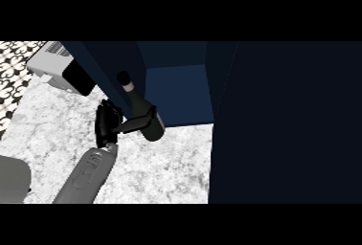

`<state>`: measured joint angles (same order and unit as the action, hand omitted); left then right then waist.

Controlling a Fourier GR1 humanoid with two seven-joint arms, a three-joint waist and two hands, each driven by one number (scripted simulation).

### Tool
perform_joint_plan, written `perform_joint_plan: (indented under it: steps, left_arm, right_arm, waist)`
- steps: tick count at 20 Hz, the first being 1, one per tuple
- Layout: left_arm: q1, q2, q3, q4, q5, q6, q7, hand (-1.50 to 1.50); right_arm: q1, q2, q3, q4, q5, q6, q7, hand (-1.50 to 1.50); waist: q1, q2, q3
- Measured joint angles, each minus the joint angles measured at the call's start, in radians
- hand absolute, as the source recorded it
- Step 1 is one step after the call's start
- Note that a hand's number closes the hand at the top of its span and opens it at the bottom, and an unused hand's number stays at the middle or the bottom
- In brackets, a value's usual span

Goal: Pick up the wine, place it into the cabinet and close the cabinet

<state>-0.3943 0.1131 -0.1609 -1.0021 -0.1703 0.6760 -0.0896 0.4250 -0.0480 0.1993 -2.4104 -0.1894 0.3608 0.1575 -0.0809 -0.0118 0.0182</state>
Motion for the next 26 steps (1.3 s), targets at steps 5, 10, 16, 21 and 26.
perform_joint_plan:
  steps: [5, 10, 16, 21, 26]
  left_arm:
    - [0.011, -0.008, 0.011, -0.007, 0.007, 0.016, -0.018, 1.5]
    - [0.015, -0.017, 0.014, -0.01, -0.008, 0.063, -0.02, 1.5]
    - [0.027, 0.024, -0.027, -0.01, -0.087, 0.113, -0.025, 1.5]
    - [0.034, 0.049, -0.057, -0.012, -0.15, 0.157, -0.006, 1.5]
    - [0.047, 0.046, -0.061, -0.025, -0.181, 0.209, 0.036, 1.5]
  right_arm:
    - [0.005, 0.0, 0.002, 0.002, -0.006, 0.01, -0.008, -1.5]
    - [0.002, 0.0, 0.004, 0.005, -0.01, 0.013, -0.002, -1.5]
    - [-0.005, -0.007, 0.006, 0.009, -0.016, 0.028, -0.004, -1.5]
    - [-0.009, -0.007, 0.008, 0.012, -0.022, 0.038, -0.007, -1.5]
    - [-0.013, -0.007, 0.006, 0.018, -0.03, 0.049, -0.016, -1.5]
  waist:
    - [-0.008, 0.001, 0.0]
    - [-0.013, 0.004, -0.001]
    - [-0.029, 0.006, -0.001]
    - [-0.04, 0.007, -0.001]
    - [-0.049, 0.009, 0.0]
